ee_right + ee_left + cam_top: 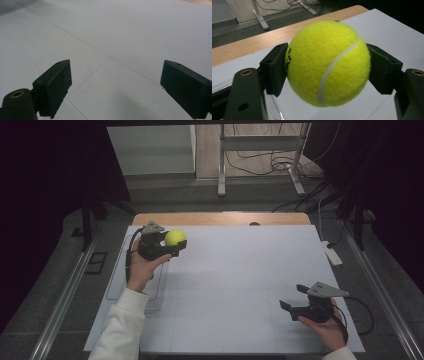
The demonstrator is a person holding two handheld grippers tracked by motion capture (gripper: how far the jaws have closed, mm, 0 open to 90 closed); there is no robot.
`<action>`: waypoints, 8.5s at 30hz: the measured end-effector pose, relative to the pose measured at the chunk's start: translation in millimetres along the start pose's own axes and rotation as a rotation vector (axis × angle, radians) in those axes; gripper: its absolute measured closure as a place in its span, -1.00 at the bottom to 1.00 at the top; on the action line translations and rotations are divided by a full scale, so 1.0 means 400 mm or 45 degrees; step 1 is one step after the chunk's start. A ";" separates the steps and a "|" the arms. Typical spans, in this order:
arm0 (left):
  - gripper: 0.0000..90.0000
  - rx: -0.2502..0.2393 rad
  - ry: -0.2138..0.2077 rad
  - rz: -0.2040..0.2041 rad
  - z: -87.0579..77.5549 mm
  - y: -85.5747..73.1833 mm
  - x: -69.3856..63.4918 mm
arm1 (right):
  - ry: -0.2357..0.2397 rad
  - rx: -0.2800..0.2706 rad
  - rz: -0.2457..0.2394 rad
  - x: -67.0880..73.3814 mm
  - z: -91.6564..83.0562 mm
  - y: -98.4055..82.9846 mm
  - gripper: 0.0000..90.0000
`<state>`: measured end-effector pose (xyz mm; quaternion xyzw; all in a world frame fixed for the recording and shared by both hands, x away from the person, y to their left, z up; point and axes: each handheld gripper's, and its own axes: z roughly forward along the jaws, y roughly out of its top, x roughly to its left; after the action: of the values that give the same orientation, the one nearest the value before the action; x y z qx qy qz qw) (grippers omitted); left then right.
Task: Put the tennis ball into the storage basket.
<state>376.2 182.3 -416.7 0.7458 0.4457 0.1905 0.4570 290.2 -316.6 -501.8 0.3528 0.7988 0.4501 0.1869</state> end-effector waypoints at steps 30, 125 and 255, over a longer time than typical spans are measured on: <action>-0.40 0.024 0.140 -0.085 -0.024 -0.011 0.089 | -0.003 -0.007 0.013 -0.003 -0.003 -0.001 -0.77; -0.40 0.442 0.441 -0.266 0.038 -0.093 0.339 | -0.012 0.003 0.020 -0.005 -0.003 -0.004 -0.76; -0.61 0.101 -0.090 0.015 -0.139 -0.286 -0.058 | -0.019 0.005 0.028 -0.008 -0.005 -0.006 -0.76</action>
<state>269.4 212.6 -482.9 0.7722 0.4321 0.1488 0.4415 290.0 -320.9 -502.8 0.3653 0.7943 0.4479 0.1872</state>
